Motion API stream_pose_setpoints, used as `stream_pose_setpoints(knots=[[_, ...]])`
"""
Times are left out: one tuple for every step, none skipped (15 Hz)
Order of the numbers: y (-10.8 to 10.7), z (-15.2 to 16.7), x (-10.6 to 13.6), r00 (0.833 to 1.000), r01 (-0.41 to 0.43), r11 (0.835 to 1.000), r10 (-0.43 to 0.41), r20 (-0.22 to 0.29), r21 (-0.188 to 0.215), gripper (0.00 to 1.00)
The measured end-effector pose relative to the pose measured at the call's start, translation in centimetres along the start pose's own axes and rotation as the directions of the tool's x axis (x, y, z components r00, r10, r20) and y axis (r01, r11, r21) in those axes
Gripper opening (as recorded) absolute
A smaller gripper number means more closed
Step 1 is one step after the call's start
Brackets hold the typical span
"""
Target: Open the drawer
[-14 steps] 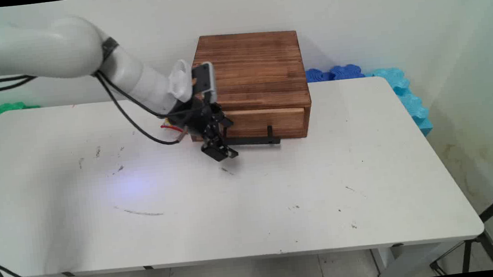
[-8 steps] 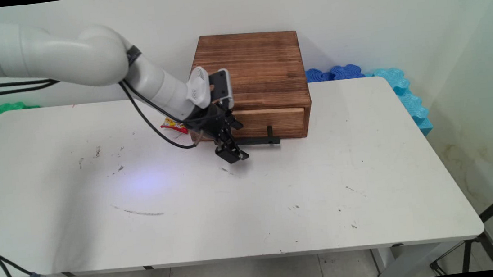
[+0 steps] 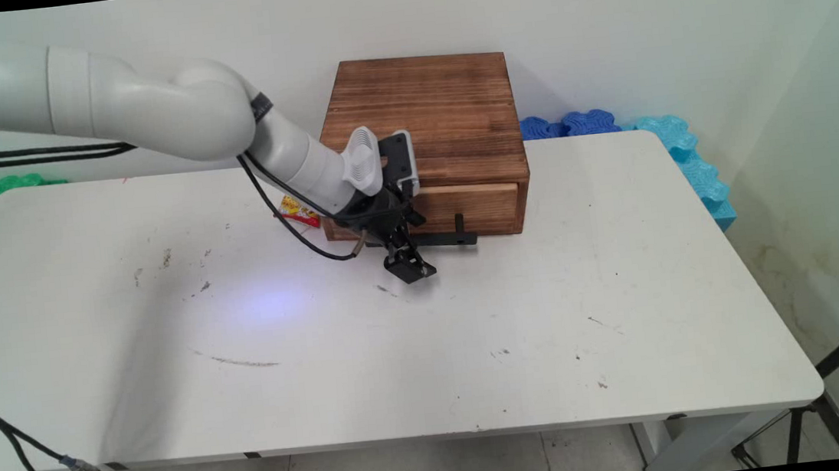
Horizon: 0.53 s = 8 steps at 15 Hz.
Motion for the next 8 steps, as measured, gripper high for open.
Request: stream_pose_setpoints(knots=[[0.0,0.2,0.0,1.0,0.0,1.0,0.0,0.002,0.001,1.0],[0.0,0.4,0.1,1.0,-0.001,1.0,0.001,0.004,0.002,1.0],[0.0,0.6,0.1,1.0,-0.001,1.0,0.001,0.006,0.003,1.0],[0.0,0.9,0.1,1.0,-0.002,1.0,0.002,0.009,0.003,1.0],[0.0,1.1,0.1,1.0,-0.003,1.0,0.003,0.012,0.004,1.0],[0.1,1.3,0.1,1.0,-0.004,1.0,0.004,0.015,0.004,1.0],[0.1,1.5,0.1,1.0,-0.004,1.0,0.004,0.017,0.004,1.0],[0.1,1.7,0.1,1.0,-0.005,1.0,0.005,0.02,0.004,1.0]])
